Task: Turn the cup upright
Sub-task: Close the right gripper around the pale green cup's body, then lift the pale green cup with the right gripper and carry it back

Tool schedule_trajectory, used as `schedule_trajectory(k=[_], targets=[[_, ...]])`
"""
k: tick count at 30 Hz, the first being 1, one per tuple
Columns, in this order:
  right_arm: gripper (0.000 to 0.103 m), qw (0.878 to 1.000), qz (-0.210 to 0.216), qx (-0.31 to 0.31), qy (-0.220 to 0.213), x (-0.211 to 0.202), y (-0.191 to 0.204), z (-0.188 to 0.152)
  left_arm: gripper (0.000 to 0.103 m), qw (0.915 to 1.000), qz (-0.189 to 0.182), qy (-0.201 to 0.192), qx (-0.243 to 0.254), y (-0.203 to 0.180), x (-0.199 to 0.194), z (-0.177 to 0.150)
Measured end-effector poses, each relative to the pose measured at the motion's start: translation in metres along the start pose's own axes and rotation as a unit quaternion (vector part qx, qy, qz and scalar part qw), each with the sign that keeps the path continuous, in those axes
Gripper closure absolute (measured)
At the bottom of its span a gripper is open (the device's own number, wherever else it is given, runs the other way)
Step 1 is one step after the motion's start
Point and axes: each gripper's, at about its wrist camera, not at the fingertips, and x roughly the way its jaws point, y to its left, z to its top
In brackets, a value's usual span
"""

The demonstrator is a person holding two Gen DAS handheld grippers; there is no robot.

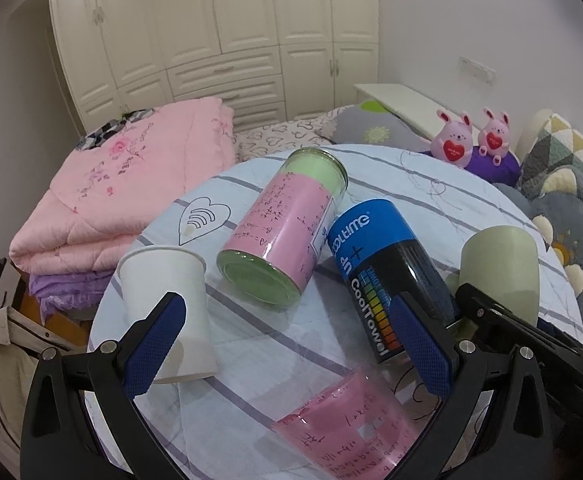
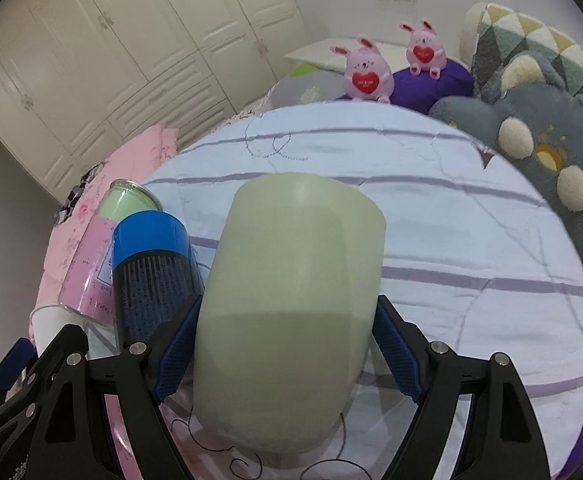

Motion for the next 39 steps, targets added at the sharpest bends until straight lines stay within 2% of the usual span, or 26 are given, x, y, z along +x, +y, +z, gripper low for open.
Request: schedule_trajectory(k=[10,23,39], targets=[[0.021,0.999,0.027,-0.02,0.009,0.001,-0.001,-0.002,0.0,1.0,-0.004,-0.004,-0.001,0.0,-0.008,-0.001],[0.021,0.999,0.018,-0.041,0.01,-0.035,-0.014,-0.011,0.0,0.9996,-0.017,-0.019,0.009,-0.009,-0.047,-0.011],[0.021,0.996,0.039,-0.074,0.021,-0.092,-0.02,-0.065,0.0,0.9994,-0.018,-0.023,0.019,-0.003,-0.114,-0.058]])
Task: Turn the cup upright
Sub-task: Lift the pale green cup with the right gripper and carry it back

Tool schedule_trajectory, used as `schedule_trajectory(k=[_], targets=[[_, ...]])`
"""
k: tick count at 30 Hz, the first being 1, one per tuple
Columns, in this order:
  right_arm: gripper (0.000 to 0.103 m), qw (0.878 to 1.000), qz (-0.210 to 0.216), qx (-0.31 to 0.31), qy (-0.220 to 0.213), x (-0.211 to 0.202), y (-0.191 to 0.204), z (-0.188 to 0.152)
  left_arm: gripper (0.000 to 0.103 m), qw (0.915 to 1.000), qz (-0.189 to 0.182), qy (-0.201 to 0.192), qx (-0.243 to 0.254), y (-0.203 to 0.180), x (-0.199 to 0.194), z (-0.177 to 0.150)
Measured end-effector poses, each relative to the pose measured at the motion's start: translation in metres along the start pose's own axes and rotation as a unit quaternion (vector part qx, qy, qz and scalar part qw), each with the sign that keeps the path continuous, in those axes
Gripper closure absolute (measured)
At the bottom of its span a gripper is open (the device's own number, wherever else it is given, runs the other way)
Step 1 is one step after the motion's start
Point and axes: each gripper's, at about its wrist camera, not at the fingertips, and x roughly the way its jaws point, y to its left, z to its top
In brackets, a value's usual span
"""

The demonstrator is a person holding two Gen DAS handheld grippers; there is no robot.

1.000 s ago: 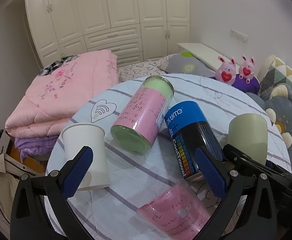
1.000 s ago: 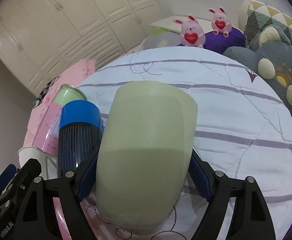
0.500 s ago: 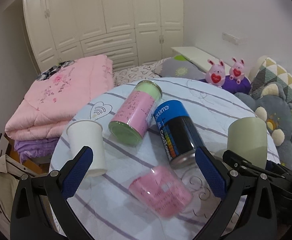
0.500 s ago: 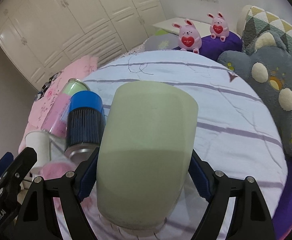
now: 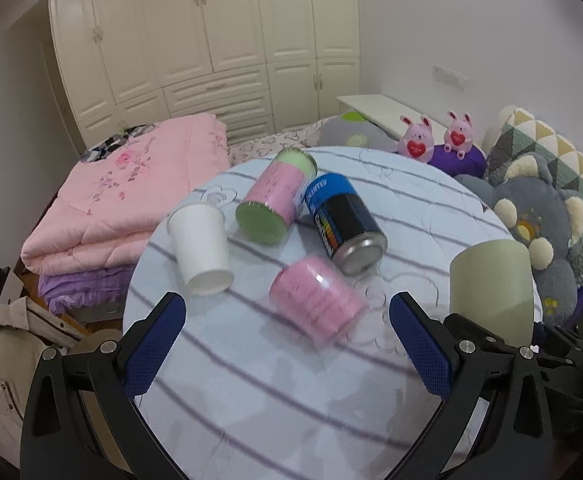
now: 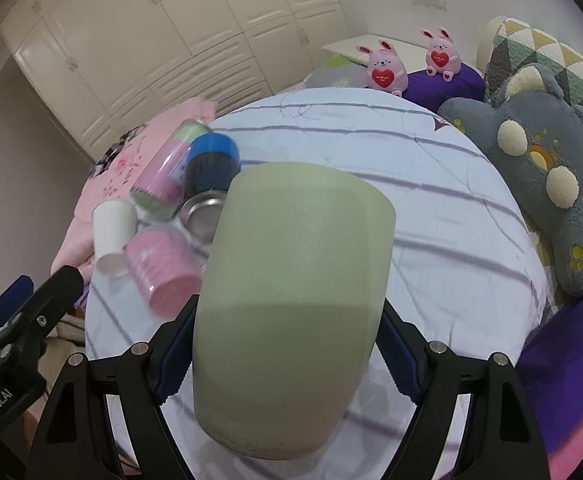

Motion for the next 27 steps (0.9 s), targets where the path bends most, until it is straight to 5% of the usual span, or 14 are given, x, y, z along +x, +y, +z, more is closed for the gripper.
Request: schedule_trajectory(k=[27], targets=[[0.021,0.998,0.025,-0.04,0.045,0.016,0.032,-0.035,0.0,0.9992,0.004,0.037,-0.016,0.032,-0.013,-0.036]])
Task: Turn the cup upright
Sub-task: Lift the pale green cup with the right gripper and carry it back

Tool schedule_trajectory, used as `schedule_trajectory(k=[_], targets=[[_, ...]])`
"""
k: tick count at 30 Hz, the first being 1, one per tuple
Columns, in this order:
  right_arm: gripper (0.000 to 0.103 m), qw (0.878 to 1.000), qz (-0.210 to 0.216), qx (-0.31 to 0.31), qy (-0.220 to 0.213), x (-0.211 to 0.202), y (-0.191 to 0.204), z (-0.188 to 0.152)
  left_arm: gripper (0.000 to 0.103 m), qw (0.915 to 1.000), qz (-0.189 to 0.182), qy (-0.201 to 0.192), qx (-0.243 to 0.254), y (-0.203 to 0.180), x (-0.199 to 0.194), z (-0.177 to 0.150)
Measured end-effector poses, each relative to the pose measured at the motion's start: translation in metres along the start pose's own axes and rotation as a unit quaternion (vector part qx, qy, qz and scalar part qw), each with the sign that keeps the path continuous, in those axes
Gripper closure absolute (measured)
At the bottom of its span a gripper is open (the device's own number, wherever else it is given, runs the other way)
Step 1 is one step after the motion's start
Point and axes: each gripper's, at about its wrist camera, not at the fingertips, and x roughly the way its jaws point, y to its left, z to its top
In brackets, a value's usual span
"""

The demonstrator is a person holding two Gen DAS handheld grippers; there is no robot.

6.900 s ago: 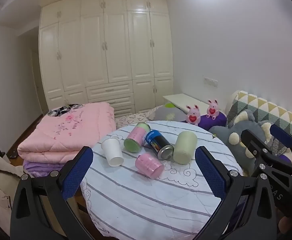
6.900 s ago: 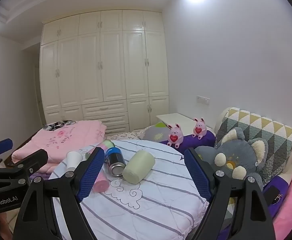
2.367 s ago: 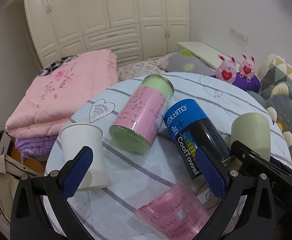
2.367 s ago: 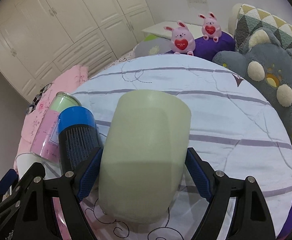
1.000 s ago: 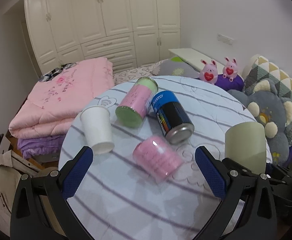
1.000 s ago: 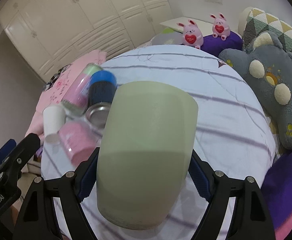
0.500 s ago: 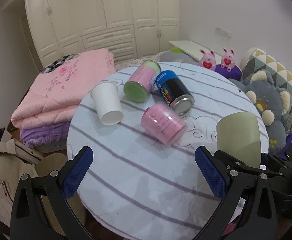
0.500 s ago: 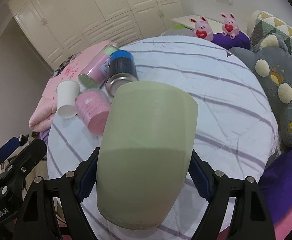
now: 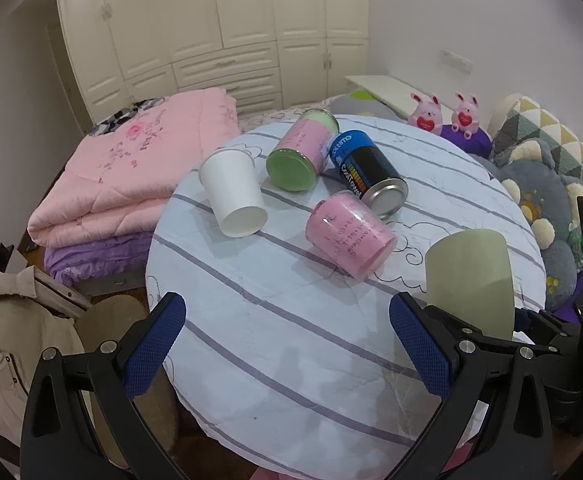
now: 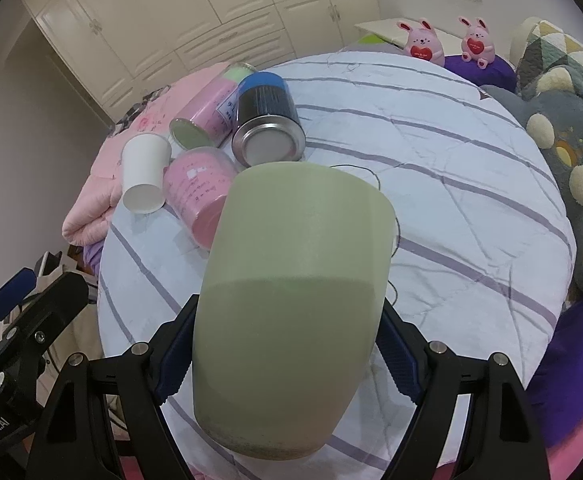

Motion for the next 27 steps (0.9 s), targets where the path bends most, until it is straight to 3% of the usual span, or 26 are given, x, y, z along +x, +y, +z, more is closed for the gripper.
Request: schedule_trajectory(k=[27], targets=[[0.02,0.999,-0.003,0.008,0.037,0.02,0.006,0.003,0.0,0.9998,0.011,0.016,-0.003,0.009,0.015,-0.001]])
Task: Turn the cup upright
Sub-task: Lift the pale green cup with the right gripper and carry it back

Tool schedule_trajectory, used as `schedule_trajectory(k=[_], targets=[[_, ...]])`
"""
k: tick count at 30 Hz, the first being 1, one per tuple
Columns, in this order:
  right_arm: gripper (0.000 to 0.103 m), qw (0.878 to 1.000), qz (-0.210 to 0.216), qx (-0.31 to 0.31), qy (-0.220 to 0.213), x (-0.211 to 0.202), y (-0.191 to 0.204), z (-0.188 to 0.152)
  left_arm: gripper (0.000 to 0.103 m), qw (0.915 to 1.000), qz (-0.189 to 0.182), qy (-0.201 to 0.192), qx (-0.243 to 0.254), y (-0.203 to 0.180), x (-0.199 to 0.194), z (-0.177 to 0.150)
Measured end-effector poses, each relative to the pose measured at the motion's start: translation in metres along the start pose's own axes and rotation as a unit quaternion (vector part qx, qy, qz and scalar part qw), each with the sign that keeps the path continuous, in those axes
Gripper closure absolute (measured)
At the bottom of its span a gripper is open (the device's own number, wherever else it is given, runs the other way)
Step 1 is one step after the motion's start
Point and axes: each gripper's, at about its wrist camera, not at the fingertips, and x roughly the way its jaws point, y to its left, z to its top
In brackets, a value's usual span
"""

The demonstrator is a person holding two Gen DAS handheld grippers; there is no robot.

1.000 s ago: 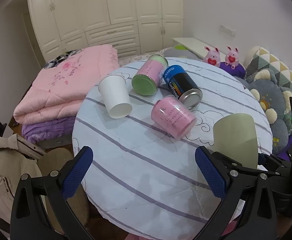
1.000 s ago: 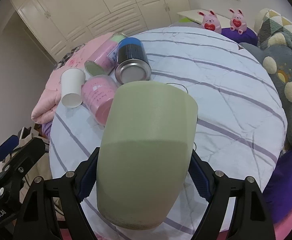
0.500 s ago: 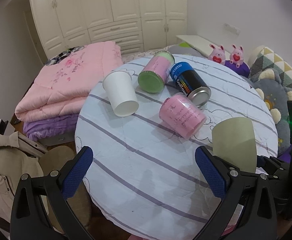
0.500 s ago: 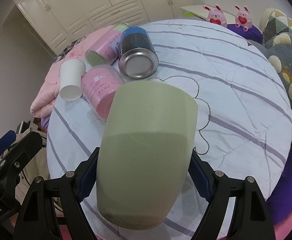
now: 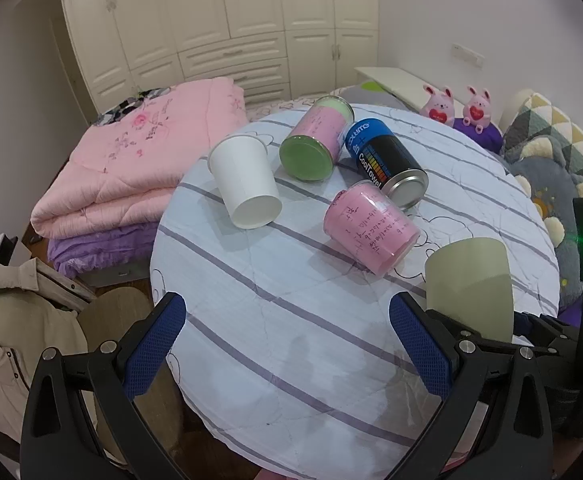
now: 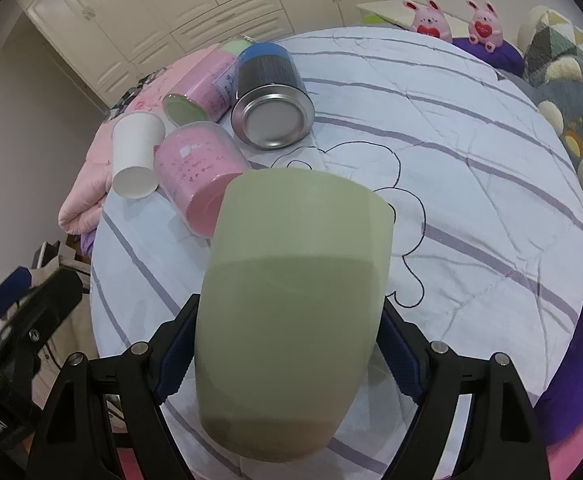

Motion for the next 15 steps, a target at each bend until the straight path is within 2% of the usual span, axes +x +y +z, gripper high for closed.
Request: schedule_trajectory(k=[15], targets=[[0.018,0.999,-0.025,-0.015,-0.036,-0.026,0.003,0.0,0.0,0.9996,-0.017,-0.019,-0.01,0.001,-0.021,0.004]])
